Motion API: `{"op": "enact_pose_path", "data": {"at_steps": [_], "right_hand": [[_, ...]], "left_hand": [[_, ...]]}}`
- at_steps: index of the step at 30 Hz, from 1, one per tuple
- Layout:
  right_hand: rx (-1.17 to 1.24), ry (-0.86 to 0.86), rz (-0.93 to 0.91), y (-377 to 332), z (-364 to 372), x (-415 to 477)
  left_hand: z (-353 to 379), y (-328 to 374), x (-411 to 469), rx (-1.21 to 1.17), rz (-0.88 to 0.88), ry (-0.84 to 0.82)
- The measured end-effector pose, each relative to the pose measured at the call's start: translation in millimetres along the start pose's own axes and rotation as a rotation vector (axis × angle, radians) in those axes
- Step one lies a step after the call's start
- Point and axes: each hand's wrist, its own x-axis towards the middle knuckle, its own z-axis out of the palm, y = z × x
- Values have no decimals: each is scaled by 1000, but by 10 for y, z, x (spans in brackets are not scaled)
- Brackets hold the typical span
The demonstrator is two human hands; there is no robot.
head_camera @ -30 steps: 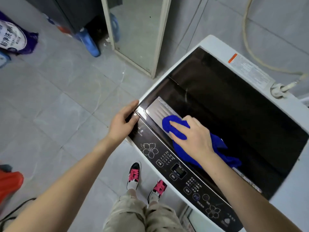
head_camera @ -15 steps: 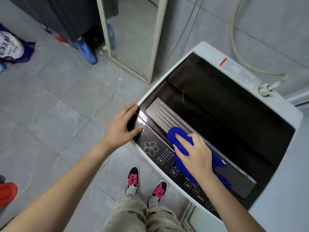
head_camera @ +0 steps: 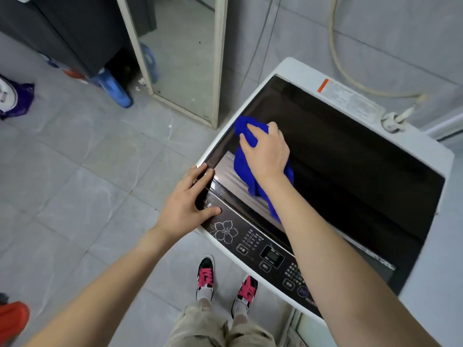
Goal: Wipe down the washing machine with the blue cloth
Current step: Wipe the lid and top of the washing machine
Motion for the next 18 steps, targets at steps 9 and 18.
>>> {"op": "enact_pose_path", "data": {"at_steps": [9, 18], "right_hand": [[25, -153, -44, -212, -103, -240], [-175, 88, 27, 1057, -448, -1782]], "left_hand": [[-62, 43, 11, -58, -15, -32], [-197, 17, -13, 38, 30, -103]]}}
